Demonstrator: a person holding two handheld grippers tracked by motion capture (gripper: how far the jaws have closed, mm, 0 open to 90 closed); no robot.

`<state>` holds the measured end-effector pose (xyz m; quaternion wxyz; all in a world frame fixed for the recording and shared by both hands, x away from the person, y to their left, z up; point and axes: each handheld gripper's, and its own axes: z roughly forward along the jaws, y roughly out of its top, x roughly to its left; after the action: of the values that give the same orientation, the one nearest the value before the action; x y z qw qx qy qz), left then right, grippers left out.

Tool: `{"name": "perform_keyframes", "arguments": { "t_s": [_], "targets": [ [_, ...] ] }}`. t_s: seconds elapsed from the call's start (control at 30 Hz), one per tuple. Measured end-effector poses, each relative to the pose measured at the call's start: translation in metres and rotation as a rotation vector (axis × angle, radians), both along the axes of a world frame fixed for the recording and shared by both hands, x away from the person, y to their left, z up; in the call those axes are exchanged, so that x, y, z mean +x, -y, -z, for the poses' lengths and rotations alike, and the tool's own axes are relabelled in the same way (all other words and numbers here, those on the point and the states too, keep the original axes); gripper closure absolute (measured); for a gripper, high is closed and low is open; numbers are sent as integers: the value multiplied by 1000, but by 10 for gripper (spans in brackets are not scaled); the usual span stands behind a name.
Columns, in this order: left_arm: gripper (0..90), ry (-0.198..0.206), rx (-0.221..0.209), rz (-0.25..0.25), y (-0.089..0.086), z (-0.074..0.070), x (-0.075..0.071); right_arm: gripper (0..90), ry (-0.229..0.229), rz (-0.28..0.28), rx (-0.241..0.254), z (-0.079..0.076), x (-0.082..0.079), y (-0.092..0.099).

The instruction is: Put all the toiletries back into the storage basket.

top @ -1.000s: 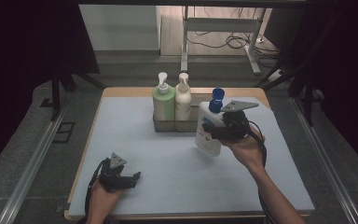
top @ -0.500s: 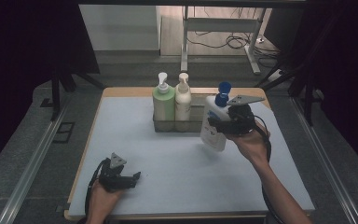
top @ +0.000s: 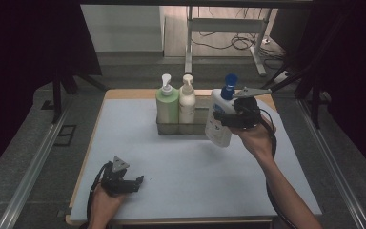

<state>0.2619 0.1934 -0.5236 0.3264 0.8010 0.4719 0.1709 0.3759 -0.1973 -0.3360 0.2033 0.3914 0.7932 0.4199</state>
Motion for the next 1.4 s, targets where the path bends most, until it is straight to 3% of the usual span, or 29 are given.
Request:
{"name": "perform_keyframes", "arguments": {
  "t_s": [0.7,1.4],
  "targets": [
    [129,-1,2,1,0,0,0,407,10,35,2,-12,31,-15],
    [128,0,2,1,0,0,0,408,15,98,7,-10,65,-18]
  ]
}}
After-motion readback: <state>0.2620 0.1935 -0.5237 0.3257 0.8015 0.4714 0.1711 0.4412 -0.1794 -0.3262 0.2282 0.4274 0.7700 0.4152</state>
